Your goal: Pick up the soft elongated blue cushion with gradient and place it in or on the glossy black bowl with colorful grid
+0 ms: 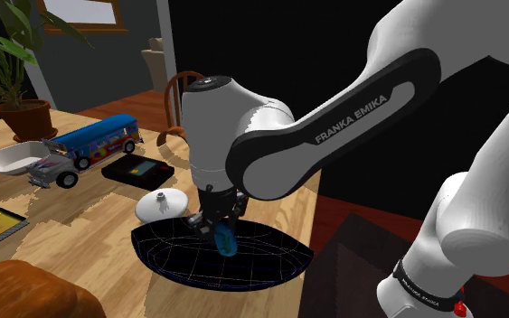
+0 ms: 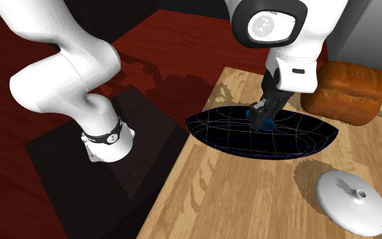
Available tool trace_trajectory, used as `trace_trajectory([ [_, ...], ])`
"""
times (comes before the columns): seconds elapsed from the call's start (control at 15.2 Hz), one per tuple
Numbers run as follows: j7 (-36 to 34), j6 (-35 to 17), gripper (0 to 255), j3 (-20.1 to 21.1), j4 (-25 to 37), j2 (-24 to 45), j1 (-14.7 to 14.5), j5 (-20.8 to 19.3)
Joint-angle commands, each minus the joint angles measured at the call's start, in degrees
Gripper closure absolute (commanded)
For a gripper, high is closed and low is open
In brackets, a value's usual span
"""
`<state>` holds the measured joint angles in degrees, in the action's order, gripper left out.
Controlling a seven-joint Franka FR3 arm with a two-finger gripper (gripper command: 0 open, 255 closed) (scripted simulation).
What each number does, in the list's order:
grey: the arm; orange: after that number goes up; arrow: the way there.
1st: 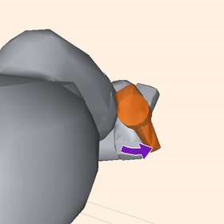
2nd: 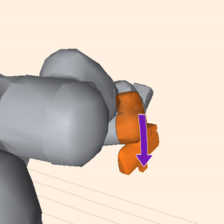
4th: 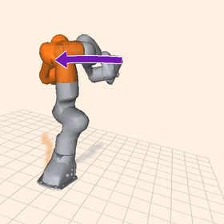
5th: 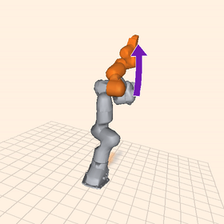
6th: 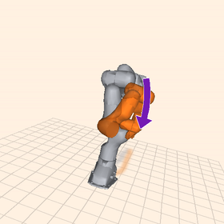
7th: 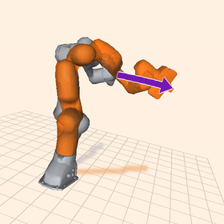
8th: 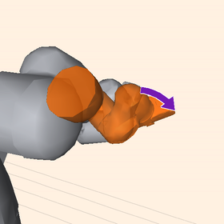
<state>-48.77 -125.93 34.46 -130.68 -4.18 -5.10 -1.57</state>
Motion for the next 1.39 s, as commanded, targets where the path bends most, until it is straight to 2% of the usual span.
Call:
trace_trajectory([
  [0.0, 0.0, -0.1, 255, 0.0, 0.0, 0.0, 0.0, 0.0],
  [0.13, 0.0, -0.1, 255, 0.0, 0.0, 0.0, 0.0, 0.0],
  [0.2, 0.0, -0.1, 0, 0.0, 0.0, 0.0, 0.0, 0.0],
  [0.53, 0.0, -0.1, 0, 0.0, 0.0, 0.0, 0.0, 0.0],
  [0.79, 1.8, 7.3, 0, -0.5, 4.2, -3.7, -0.2, 2.4],
  [1.32, 1.8, 7.3, 0, -0.5, 4.2, -3.7, -0.2, 2.4],
])
